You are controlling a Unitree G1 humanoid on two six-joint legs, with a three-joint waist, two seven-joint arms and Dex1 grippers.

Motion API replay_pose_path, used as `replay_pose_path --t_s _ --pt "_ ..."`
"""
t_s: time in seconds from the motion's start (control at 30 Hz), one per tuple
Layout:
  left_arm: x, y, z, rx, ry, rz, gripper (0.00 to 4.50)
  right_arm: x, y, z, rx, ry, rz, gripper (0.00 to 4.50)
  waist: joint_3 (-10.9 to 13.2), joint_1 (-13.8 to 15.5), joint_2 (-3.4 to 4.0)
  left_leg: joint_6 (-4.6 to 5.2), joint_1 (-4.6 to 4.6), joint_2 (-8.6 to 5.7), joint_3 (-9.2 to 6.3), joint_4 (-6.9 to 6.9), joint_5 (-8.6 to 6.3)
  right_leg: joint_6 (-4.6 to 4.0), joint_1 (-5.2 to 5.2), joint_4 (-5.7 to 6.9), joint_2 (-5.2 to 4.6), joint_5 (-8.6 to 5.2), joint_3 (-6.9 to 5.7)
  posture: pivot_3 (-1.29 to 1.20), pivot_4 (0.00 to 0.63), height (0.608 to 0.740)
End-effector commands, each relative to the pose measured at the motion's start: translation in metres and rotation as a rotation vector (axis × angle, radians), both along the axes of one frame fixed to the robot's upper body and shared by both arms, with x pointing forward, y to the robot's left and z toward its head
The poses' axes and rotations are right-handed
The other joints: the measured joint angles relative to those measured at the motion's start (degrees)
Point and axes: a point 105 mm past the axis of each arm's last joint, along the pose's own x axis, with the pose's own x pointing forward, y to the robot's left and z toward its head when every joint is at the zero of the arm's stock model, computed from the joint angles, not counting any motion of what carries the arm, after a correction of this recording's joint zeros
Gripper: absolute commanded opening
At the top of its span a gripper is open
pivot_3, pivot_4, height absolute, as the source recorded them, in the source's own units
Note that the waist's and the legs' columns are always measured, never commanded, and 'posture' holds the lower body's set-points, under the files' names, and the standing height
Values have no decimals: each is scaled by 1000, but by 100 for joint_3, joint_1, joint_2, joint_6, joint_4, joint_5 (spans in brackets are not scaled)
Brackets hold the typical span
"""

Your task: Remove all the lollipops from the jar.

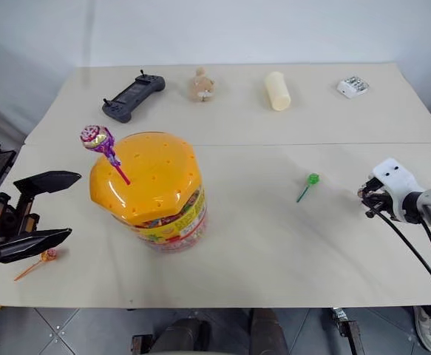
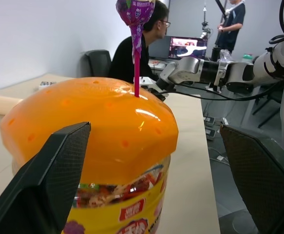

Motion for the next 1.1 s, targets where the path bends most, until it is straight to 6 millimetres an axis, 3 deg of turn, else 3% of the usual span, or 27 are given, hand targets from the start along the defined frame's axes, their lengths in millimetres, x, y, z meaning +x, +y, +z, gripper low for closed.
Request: replay_pose_path --t_s 0.03,0.13,0.37,0.43,0.53,0.63,0.8,0.93,1.1 --pt "-3 1 5 -1 -25 2 4500 -10 -11 0 13 4 1 1162 -3 41 -5 1 -2 -1 -3 0 0 0 1 -3 -1 0 -2 0 150 740" --pt "-2 3 6 -4 -23 12 4500 -11 2 24 82 -84 133 2149 -3 91 -5 2 -5 -1 -4 0 -1 -1 0 -8 0 0 -5 0 150 740" --pt "2 13 6 -53 -10 64 4500 -24 51 105 266 -439 630 4472 6 102 11 2 -4 3 1 -1 -1 2 -1 -7 4 2 -4 0 150 740" --pt "1 16 5 -69 -5 79 4500 -27 67 121 328 -496 720 4472 7 96 10 1 -4 5 1 0 -2 2 -1 -9 4 2 -4 0 150 740" --pt "0 22 2 -95 4 114 4500 -41 126 159 562 -518 942 4472 11 65 19 1 -5 7 -1 0 -2 2 -2 -9 1 2 -3 0 150 740" --pt "0 24 3 -119 -1 130 4500 -62 178 173 673 -500 1159 4472 12 75 20 -4 -11 12 -17 0 -2 0 -5 -8 1 0 -8 0 150 740" --pt "1 19 -1 -144 1 129 4500 -92 260 176 755 -430 1526 4472 6 116 8 -6 -18 6 -36 6 -2 -4 -1 -9 -3 2 -12 0 150 740" --pt "2 18 -6 -133 9 124 4500 -99 299 177 803 -327 1640 4472 5 134 4 -5 -29 -1 -56 10 -2 -5 0 2 -5 2 -22 0 150 740" --pt "0 25 -14 -99 17 141 4500 -90 338 173 772 -213 1610 4472 -3 95 -9 -5 -29 -2 -63 10 -2 -7 0 5 -4 4 -37 0 150 740"
